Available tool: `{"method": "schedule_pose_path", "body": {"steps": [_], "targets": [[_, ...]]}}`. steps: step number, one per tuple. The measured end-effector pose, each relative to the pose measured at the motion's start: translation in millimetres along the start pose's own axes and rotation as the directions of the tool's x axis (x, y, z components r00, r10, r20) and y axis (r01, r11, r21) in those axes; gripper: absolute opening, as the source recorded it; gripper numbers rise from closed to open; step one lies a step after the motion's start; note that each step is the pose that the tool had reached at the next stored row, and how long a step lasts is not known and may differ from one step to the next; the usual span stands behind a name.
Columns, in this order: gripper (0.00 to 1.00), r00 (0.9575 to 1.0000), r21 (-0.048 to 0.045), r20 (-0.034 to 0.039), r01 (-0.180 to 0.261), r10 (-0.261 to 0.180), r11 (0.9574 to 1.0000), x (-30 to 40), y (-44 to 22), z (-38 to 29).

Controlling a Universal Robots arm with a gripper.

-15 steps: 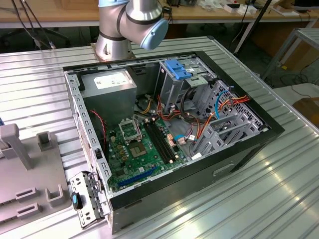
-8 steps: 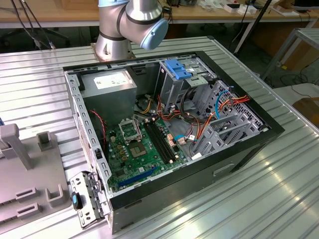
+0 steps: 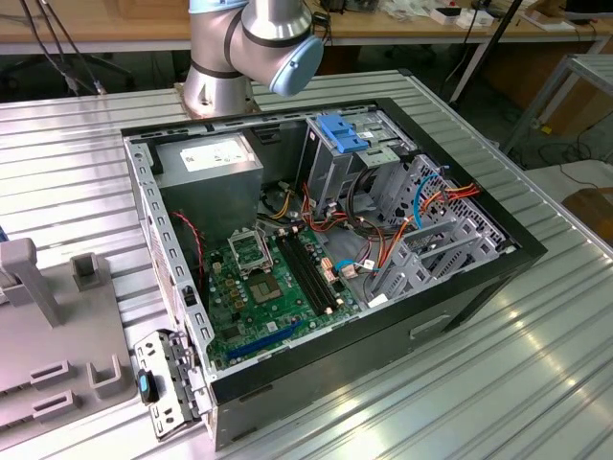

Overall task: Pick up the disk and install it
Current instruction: 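Pick up the disk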

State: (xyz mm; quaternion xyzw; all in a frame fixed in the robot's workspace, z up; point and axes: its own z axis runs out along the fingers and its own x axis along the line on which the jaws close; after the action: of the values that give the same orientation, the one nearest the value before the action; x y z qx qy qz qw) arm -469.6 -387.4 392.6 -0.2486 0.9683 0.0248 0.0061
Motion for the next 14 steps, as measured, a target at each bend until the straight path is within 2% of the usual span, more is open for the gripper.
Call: {"method": "schedule_pose_path", "body": {"steps": [5, 8, 12, 14], "targets": [[0.11, 0.9985, -0.0013, -0.0023, 0.054, -0.054, 0.9985, 0.2, 0.1, 0.0], [0.11, 0.9959, -0.0024, -0.0039, 0.090, -0.090, 0.9959, 0.5, 0.2, 0.0], [0.11, 0.9872, -0.0044, -0.0067, 0.159, -0.160, 0.9872, 0.7, 0.3, 0.1], [0.11, 0.9841, -0.0050, -0.0075, 0.177, -0.177, 0.9841, 0.7, 0.4, 0.0]]}}
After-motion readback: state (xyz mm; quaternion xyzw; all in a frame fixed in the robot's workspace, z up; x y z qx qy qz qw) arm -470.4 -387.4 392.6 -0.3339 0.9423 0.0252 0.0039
